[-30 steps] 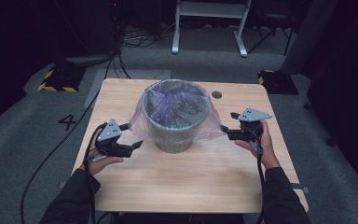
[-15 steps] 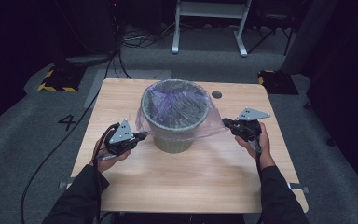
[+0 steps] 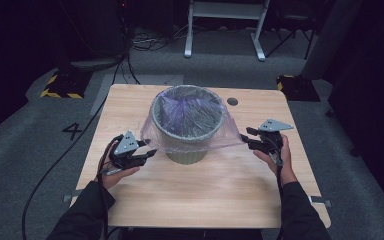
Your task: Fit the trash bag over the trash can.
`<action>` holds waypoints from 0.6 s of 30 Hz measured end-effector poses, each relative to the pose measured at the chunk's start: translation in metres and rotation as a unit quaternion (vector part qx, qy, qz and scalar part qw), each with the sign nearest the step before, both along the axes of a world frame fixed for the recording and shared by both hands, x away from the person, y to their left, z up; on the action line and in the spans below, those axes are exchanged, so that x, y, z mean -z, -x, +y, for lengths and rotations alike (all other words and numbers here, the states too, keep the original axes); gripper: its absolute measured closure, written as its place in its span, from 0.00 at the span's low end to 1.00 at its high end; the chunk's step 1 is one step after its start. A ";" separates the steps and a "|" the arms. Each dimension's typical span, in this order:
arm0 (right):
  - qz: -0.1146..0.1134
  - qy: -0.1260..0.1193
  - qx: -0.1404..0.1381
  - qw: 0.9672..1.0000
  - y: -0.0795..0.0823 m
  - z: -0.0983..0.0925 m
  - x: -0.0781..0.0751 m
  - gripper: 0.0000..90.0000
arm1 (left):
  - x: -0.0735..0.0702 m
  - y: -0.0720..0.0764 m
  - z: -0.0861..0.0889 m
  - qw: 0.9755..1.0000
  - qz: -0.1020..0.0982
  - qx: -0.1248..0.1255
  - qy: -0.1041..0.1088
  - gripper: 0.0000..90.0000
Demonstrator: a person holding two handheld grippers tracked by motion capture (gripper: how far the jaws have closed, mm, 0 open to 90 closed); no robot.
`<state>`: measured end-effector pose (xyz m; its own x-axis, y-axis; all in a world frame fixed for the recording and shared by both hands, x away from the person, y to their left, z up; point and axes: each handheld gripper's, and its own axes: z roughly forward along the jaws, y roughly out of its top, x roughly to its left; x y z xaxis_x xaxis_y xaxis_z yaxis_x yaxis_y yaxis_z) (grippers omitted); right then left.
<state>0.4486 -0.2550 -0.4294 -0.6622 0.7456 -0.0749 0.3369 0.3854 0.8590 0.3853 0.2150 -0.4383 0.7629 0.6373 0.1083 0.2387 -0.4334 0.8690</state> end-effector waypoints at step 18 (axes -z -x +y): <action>-0.054 0.038 0.019 0.998 0.031 -0.022 -0.035 0.31 | -0.012 -0.003 -0.008 1.000 0.006 -0.004 -0.001 0.25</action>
